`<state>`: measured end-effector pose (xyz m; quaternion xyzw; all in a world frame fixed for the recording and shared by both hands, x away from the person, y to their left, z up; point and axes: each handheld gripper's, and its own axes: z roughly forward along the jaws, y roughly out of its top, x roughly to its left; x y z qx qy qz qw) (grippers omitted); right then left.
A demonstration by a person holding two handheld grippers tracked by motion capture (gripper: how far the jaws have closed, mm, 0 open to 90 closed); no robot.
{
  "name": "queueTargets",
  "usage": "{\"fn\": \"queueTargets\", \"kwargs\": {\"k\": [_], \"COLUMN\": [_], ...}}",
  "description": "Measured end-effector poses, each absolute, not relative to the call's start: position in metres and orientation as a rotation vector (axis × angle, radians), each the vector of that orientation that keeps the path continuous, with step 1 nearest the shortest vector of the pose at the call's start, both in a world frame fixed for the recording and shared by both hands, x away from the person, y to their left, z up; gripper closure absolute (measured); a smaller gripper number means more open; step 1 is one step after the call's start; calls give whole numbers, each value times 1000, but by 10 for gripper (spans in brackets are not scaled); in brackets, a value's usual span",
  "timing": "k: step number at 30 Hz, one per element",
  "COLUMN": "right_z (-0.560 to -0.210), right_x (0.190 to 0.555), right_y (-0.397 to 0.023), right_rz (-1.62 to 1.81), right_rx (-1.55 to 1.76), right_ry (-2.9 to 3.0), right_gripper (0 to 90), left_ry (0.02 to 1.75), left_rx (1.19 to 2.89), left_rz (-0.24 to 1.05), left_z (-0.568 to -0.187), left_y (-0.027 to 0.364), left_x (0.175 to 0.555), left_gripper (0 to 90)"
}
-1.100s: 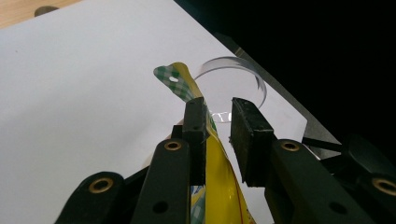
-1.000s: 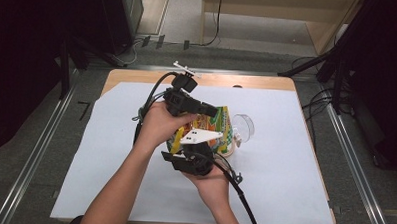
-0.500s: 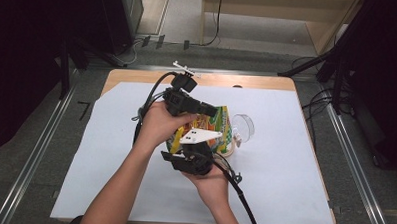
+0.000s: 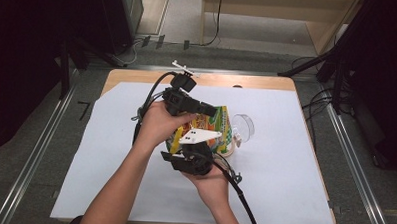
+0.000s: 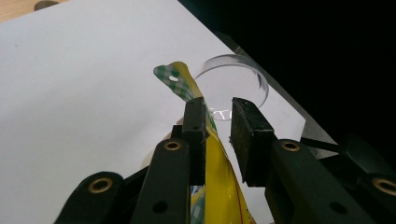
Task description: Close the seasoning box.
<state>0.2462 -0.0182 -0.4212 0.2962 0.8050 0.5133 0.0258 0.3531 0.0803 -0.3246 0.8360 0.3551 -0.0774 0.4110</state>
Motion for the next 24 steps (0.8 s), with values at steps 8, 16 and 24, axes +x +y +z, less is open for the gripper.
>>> {"fn": "queueTargets", "kwargs": {"k": [8, 16, 24], "right_z": [-422, -424, -424], "right_x": [247, 248, 248], "right_y": [-18, -17, -17], "right_rz": [1592, 1592, 1589], "right_rx": [917, 920, 921], "right_ry": [2485, 2484, 2481], "right_gripper": [703, 706, 708], "left_ry": [888, 879, 876], "left_rx": [2108, 2102, 2106], "left_rz": [-175, -192, -195], "left_z": [-322, -321, -321], "left_y": [79, 79, 78], "left_x": [350, 349, 348], "left_gripper": [756, 761, 763]}}
